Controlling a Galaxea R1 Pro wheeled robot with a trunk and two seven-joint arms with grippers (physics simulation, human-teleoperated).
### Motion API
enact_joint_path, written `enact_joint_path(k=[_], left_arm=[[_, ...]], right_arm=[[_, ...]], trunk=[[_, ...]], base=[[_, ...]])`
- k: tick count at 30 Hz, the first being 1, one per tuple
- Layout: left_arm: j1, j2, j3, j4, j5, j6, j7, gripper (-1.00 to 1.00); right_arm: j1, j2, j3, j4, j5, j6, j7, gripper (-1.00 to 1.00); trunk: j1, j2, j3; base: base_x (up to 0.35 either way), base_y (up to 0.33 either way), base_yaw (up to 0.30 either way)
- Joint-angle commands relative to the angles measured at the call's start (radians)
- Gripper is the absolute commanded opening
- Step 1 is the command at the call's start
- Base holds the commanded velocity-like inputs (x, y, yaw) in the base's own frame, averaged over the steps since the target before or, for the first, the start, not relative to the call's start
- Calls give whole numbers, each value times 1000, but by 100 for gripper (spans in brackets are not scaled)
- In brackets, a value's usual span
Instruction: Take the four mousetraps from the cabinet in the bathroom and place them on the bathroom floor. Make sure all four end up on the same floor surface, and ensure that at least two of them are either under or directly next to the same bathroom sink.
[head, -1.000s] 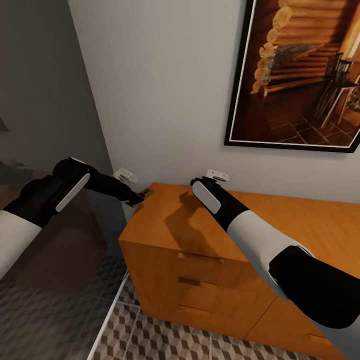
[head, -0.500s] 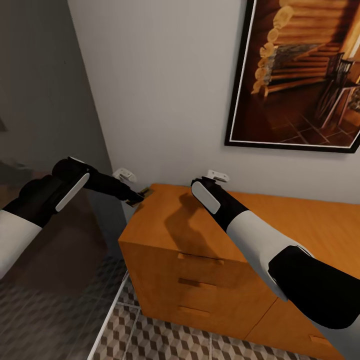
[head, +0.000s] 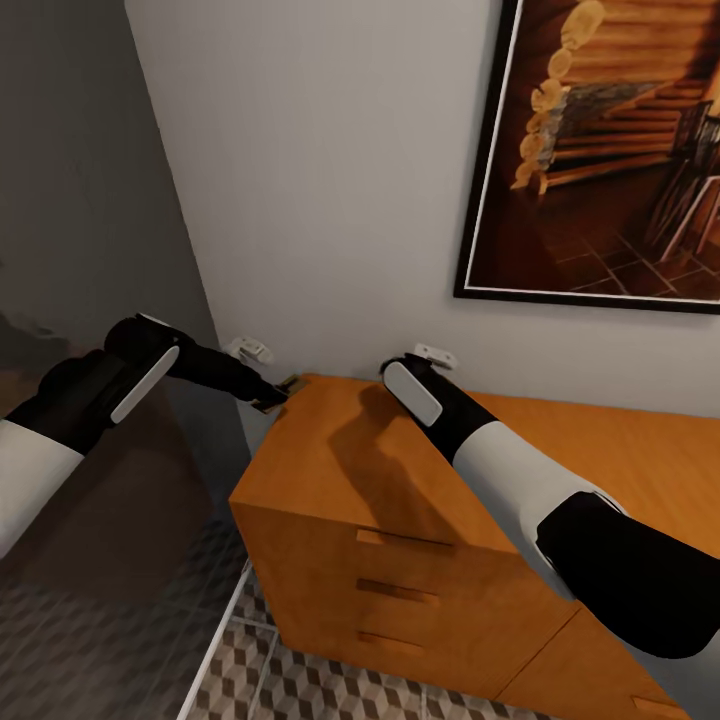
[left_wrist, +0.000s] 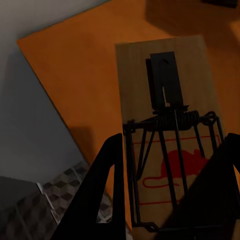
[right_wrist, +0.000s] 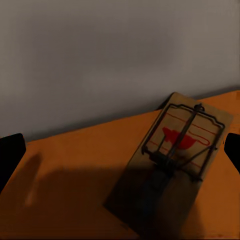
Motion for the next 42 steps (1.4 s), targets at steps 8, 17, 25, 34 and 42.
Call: enact_joint_path(k=[8,17,25,34,42], left_arm=[[-1,1,-2,0,-1,1,0,-100],[-1,1,-1,0,-1,0,0,-100],[-1,1,-2,-1,-1,0,-1,-100],[-1,1,-2,-3,-1,0,-1,-100],[-1,1,-2,-7,-1,0,-2,-100]], right_arm=[[2,0,4,0,-47,5,-46,100],[6,0,4,-1,-49,2,-86,100],[9,0,4,1,-52,-26,-115,100],[16,0,4,1,-53,-31,-129,100],[41,0,4,0,-54,-31,-129,100]], trunk=[[0,-1,-1],[0,-1,-1],[0,-1,-1],[0,-1,-1],[0,-1,-1]], base=[[140,0,0],[19,0,0],[0,0,0],[0,0,0],[0,0,0]])
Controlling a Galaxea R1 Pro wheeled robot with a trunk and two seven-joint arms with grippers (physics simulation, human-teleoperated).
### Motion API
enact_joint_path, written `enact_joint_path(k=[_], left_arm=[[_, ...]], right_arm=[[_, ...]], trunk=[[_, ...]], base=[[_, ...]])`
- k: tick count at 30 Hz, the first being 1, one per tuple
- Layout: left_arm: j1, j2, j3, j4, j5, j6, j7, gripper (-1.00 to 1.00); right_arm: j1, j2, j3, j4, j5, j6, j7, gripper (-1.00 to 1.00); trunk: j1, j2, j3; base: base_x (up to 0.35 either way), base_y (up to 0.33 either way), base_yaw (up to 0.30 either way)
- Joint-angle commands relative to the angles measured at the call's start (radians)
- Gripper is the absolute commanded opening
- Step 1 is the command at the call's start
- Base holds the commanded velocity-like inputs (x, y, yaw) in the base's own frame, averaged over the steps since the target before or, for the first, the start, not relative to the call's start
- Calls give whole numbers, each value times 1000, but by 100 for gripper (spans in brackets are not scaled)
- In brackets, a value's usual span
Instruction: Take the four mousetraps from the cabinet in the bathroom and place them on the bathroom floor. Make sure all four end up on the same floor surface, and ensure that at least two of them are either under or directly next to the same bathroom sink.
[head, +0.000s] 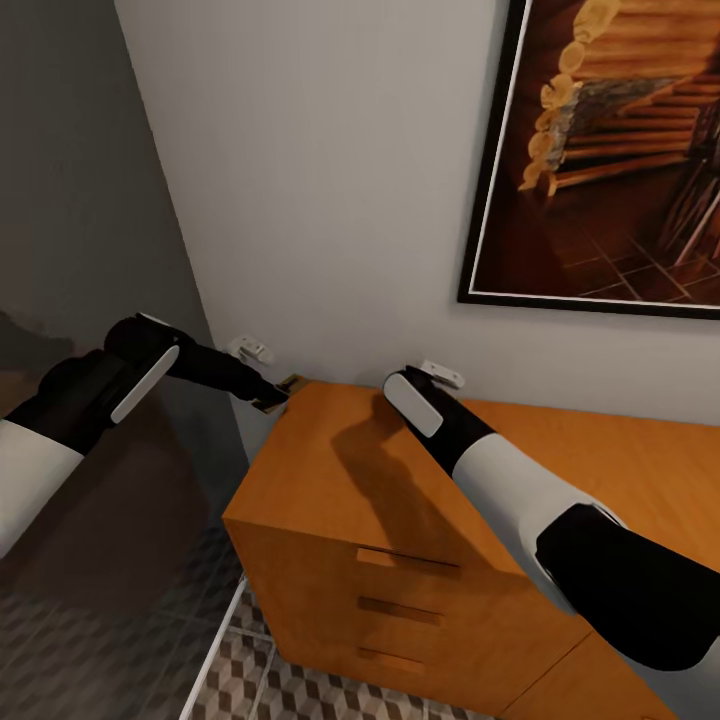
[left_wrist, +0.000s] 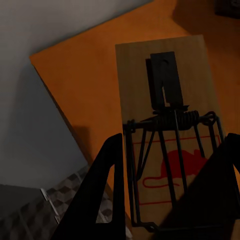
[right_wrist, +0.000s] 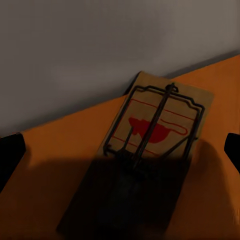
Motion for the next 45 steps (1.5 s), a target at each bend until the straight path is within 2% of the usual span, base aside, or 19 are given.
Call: enact_joint_path(k=[1,13,27,28,45], left_arm=[[-1,1,-2,-2,-1,2,0,-100],[-1,2,-1,-4,-1,2,0,-100],[-1,1,-1,-6,0,2,0,-100],[-1,1,-1,-6,0,2,0,-100],[-1,1,-1,-6,0,2,0,-100]], right_arm=[[0,0,3,0,-2,9,-5,100],[30,0,3,3,-3,9,-5,100],[31,0,3,12,-3,9,-6,100],[31,0,3,12,-3,9,-6,-100],[41,0,3,10,-1,7,-6,-100]], trunk=[[0,-1,-1],[0,-1,-1],[0,-1,-1],[0,-1,-1],[0,-1,-1]], base=[[0,0,0],[0,0,0],[0,0,0],[0,0,0],[0,0,0]])
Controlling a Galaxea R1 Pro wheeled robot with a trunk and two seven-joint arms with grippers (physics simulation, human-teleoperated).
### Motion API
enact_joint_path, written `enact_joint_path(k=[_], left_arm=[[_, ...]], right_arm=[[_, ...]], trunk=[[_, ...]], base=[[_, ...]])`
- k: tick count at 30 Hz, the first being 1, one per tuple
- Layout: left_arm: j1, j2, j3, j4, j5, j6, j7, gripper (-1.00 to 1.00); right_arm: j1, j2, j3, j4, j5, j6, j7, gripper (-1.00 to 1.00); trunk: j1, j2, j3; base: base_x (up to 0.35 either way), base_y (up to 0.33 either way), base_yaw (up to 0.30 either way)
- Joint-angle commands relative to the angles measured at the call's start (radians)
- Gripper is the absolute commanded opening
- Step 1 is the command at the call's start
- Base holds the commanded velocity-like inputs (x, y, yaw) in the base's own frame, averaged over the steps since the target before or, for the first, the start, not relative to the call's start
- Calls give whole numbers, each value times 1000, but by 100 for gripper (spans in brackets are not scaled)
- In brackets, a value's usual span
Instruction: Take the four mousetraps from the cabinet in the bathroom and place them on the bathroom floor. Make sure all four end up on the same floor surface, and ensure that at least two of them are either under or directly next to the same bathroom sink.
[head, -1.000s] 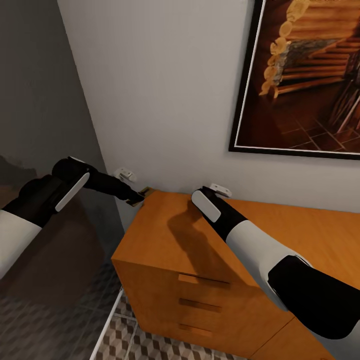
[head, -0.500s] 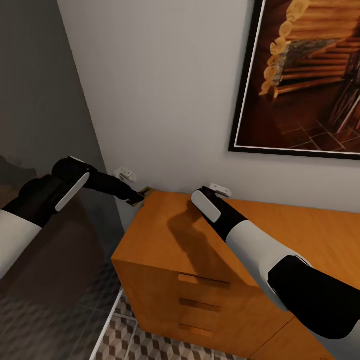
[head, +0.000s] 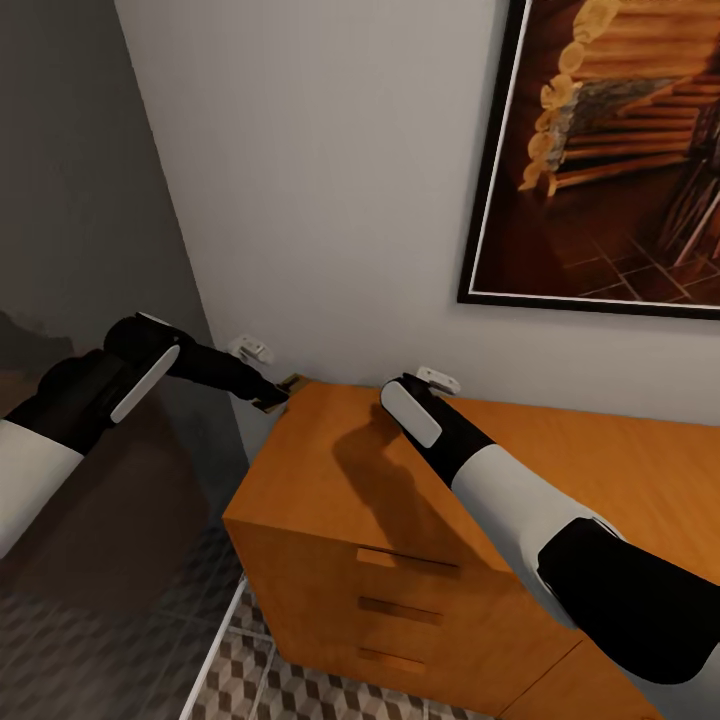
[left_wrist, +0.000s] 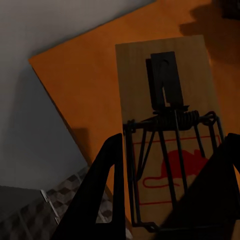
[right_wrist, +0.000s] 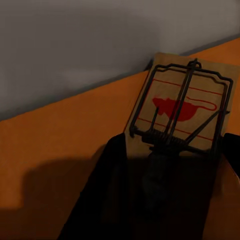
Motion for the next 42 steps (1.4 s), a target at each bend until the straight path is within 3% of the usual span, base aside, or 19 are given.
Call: enact_joint_path(k=[1,16,23,42], left_arm=[[-1,1,-2,-1,-2,2,0,-100],[-1,1,-2,3,-3,2,0,-100],[-1,1,-2,2,-3,2,0,-100],[-1,-1,-2,0,-3,3,0,-100]], right_arm=[[-1,0,2,63,-8,10,-7,-100],[6,0,2,-6,-5,10,-81,-100],[10,0,2,-8,-5,10,-84,-100],[10,0,2,-15,-3,10,-84,-100]], trunk=[[0,0,-1],[0,0,-1],[0,0,-1],[0,0,-1]], base=[[0,0,0],[-24,0,0],[-258,0,0],[-30,0,0]])
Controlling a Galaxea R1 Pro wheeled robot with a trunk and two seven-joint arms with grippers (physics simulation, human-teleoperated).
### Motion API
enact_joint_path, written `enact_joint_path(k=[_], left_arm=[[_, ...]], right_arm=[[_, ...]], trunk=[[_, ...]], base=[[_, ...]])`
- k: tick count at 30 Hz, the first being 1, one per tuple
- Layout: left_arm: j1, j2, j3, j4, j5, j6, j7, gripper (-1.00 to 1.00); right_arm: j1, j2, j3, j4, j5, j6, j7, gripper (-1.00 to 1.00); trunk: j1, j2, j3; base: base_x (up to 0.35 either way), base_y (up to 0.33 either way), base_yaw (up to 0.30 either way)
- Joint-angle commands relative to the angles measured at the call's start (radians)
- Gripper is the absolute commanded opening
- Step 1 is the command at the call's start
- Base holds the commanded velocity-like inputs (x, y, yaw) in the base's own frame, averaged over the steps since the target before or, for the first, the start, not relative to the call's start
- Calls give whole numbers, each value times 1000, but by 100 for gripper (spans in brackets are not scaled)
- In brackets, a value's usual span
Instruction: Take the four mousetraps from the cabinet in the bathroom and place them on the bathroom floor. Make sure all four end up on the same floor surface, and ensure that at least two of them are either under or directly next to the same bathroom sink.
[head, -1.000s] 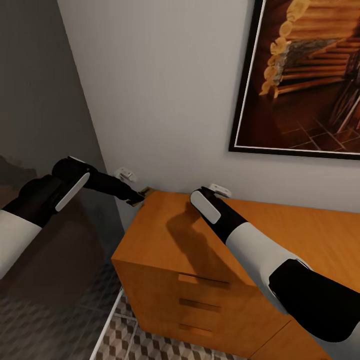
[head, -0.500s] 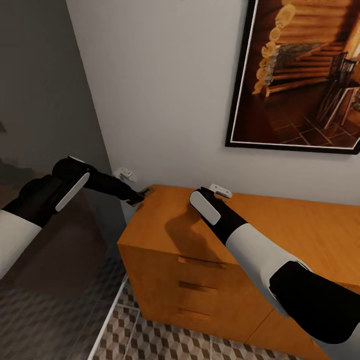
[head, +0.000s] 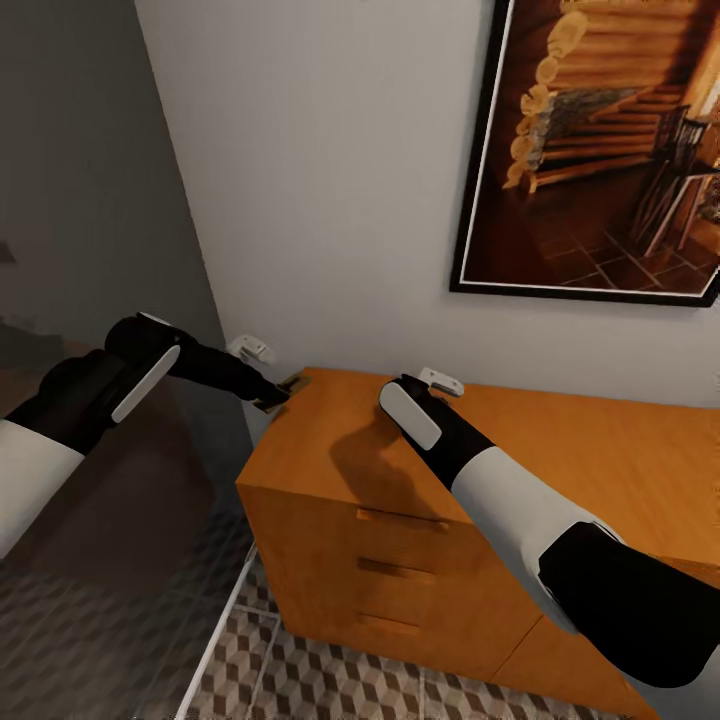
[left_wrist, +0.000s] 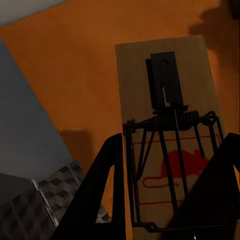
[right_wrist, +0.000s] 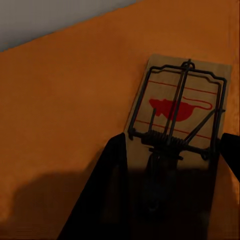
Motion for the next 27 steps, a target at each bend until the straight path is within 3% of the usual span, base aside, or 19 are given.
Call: enact_joint_path(k=[1,8,27], left_arm=[[-1,-1,-2,0,-1,2,0,-100],[-1,-13,-2,8,-2,2,0,-100],[-1,-14,-2,9,-2,1,0,-100]], right_arm=[[-1,0,2,7,-9,13,-7,-100],[-1,0,2,2,-9,13,-7,-100],[0,0,2,2,-9,14,-7,-100]], trunk=[[0,-1,-1],[0,-1,-1],[0,-1,-1]], base=[[-252,0,0],[-318,0,0],[-337,0,0]])
